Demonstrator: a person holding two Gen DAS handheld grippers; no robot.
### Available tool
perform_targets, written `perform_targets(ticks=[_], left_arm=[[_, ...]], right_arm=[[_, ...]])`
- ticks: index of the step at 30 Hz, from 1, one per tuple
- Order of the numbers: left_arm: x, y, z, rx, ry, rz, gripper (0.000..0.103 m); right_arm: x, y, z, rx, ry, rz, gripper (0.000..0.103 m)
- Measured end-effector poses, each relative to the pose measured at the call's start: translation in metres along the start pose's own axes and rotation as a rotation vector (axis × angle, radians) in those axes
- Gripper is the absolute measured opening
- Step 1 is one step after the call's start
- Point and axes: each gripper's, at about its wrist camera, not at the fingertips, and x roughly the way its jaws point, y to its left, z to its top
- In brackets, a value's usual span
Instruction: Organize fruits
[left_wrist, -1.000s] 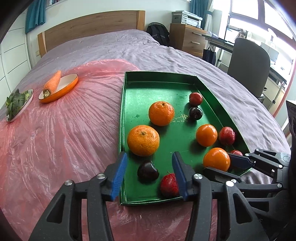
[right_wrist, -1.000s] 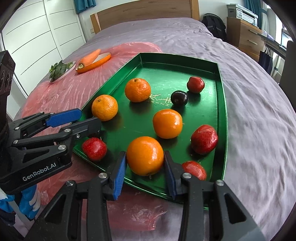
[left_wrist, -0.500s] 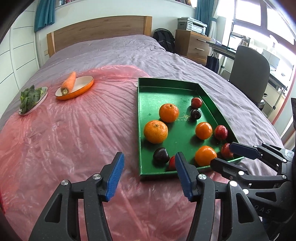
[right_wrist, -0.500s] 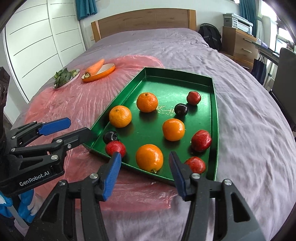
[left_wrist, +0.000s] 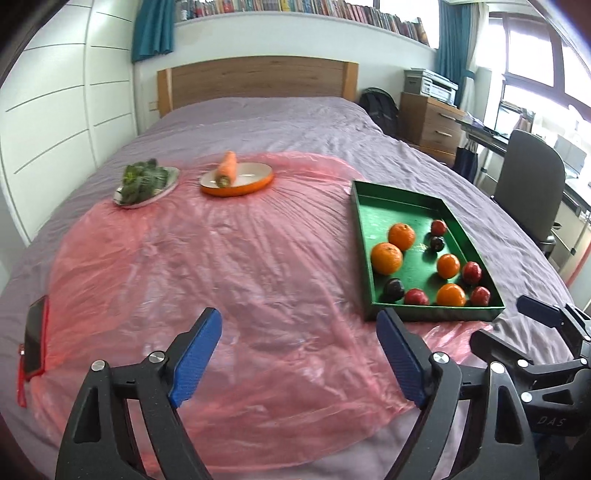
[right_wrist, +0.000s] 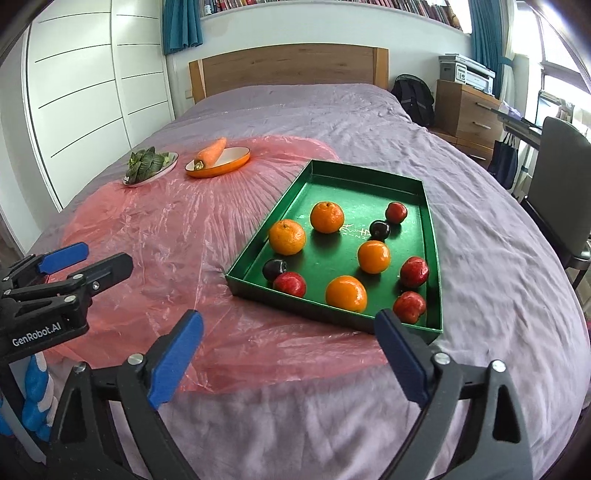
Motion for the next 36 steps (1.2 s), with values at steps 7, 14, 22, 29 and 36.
perform_targets(ticks=[7,14,22,29,36], left_arm=[[-0.021,0.020,-0.008,-0.010,-0.008,0.027,0.086],[-0.035,0.023,-0.010,0.011,-0.020,0.035,0.086],[-0.047,0.022,-0.009,0.023,-0.040,0.035,0.086],[-0.052,0.025,-0.010,0.015,-0.042,0.033,0.086],[-0.055,0.031,-0.010,-0.002,-0.042,0.051,0.086]], right_arm=[[-0.020,0.010,-0.011,0.041,-0.041,-0.050,0.103],[-0.037,0.004,-0.013,0.081,-0.076,-0.088,0.103],[-0.047,0.001,-0.014,0.098,-0.090,-0.095,0.103],[-0.050,0.001,-0.016,0.107,-0.090,-0.096,0.103],[-0.050,0.001,-0.017,0.118,-0.092,-0.101,0.103]])
